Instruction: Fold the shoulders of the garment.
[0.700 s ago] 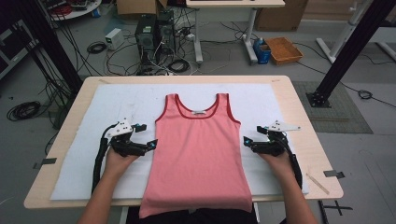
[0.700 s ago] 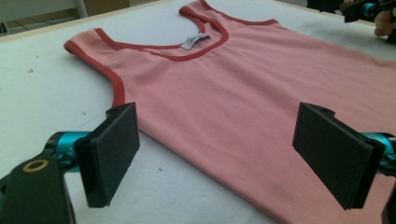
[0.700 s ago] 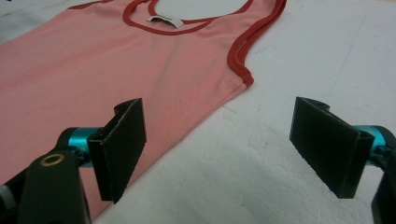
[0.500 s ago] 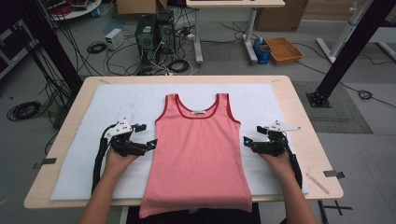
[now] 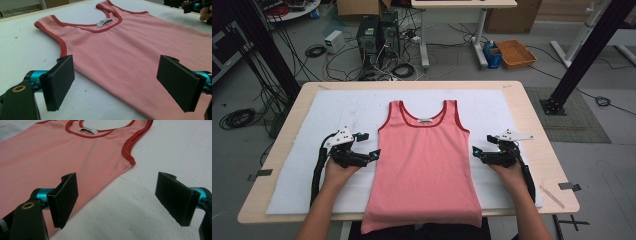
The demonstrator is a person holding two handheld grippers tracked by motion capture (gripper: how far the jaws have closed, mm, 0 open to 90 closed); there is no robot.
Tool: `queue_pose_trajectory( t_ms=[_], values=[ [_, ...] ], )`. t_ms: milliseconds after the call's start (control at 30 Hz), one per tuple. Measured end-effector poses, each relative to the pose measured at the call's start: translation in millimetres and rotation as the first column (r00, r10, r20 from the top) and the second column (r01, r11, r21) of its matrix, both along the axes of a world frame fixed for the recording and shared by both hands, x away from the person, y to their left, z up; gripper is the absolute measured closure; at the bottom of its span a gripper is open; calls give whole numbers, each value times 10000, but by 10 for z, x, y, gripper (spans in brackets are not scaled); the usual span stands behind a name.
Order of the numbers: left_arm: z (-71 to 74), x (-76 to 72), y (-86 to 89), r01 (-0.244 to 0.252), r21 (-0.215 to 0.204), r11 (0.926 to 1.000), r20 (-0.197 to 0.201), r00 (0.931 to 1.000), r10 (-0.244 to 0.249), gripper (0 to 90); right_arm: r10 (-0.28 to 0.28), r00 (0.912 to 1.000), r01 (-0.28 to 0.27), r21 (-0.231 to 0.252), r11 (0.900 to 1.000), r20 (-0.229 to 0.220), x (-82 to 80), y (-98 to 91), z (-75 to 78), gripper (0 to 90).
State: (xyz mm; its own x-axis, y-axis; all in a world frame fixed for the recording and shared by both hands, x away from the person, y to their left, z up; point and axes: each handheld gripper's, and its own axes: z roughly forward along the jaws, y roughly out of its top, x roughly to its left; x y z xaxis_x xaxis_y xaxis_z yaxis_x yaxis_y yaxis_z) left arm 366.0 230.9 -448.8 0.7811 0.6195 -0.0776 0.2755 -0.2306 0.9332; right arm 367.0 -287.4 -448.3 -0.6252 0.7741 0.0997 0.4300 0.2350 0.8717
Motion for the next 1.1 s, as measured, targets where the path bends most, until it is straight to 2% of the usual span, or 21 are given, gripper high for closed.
queue_pose_trajectory(
  t_ms=[600, 1100],
  values=[
    [2, 3, -2, 7, 115, 9999, 28, 10000, -7, 149, 8, 10000, -8, 15, 10000, -19, 5, 0, -2, 185],
    [1, 8, 4, -45, 30, 10000, -54, 10000, 45, 149, -86, 10000, 86, 35, 10000, -50, 4, -2, 9, 185]
  ],
)
